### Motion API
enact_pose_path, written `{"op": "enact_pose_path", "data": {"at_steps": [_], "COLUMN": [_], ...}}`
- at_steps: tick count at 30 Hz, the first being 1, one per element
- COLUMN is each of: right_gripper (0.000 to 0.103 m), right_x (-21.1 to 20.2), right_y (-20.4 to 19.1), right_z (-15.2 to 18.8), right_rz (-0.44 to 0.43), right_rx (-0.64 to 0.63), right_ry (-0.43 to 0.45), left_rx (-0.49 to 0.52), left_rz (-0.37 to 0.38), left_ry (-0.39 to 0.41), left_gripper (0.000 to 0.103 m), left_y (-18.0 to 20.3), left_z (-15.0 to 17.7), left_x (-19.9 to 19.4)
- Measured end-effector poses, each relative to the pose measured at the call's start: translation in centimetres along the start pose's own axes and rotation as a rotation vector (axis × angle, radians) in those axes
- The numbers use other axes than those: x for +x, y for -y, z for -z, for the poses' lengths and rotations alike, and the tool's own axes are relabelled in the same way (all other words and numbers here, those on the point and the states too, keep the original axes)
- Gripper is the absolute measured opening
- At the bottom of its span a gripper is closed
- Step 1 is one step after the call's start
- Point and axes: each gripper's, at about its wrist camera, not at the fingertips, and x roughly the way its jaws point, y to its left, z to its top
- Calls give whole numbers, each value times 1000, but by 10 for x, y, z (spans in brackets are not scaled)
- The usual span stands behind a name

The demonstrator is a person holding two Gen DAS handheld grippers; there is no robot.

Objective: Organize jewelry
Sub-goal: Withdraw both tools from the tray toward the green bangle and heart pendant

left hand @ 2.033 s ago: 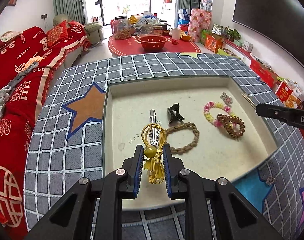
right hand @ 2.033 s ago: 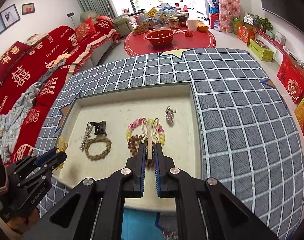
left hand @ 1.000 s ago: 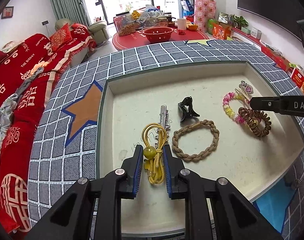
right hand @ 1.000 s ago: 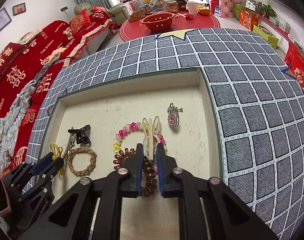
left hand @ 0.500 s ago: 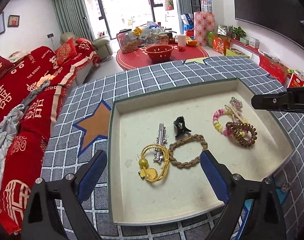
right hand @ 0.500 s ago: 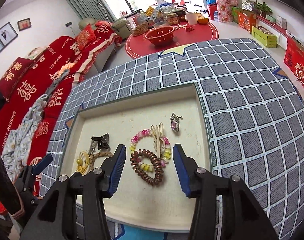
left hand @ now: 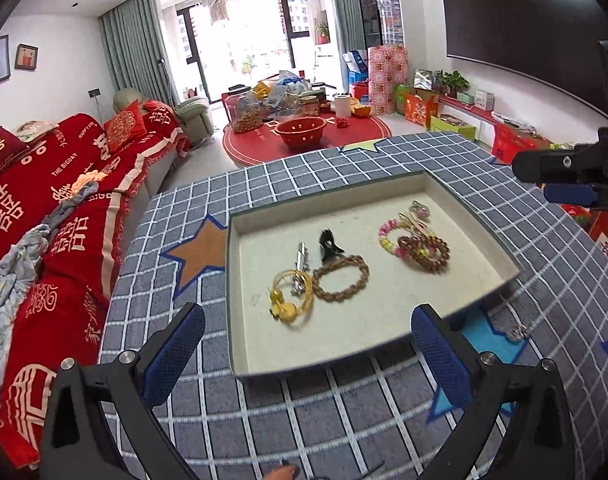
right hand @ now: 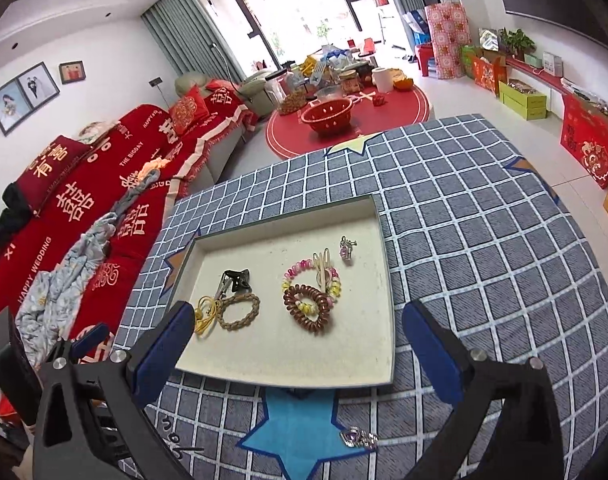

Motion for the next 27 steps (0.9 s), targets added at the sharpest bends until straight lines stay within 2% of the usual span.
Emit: {"op": "enact_pose_path", "data": {"at_steps": [5,17,27], "right_gripper": [103,103,103], "right_x": [-26,-37,-26], "right_y": [2,21,34], "right_z": [16,66,109], "right_rz": [7,47,115], "right_rx": [5,19,17], "right_ry": [14,-135,-218], "left_rx": [0,31,-18], "left_rz": [67,201,216], "left_ry": [-50,-153,-236], "left_gripper": [103,103,103], "left_y": [6,46,65], "left_z": [21,84,115], "left_x": [-12,-38,-34]}}
